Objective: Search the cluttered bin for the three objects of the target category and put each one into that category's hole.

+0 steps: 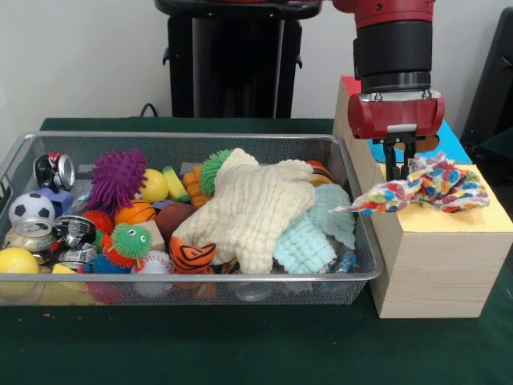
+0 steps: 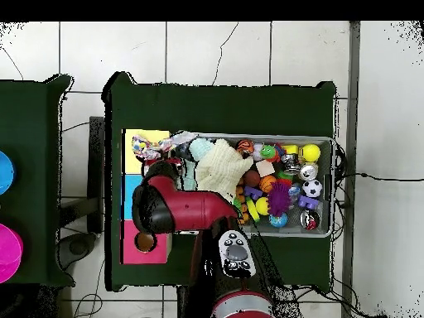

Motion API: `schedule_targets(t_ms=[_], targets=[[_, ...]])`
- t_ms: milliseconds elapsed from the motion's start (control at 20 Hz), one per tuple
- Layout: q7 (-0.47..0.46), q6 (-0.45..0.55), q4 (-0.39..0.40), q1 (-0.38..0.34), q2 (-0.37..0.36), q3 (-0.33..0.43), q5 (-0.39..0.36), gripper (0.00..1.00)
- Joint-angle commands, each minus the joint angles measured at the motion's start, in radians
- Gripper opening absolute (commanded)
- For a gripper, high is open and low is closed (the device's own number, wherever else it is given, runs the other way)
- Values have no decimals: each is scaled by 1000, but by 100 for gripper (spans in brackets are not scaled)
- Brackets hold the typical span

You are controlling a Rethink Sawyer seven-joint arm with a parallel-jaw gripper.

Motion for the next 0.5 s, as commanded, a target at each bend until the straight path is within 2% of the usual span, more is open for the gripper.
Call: schedule_targets(t_ms=[50,250,500], targets=[[236,64,50,6,79,-17,73,0],[227,78,52,9,74,-2,94,0],[222,126,53,1,26,56,123,0]])
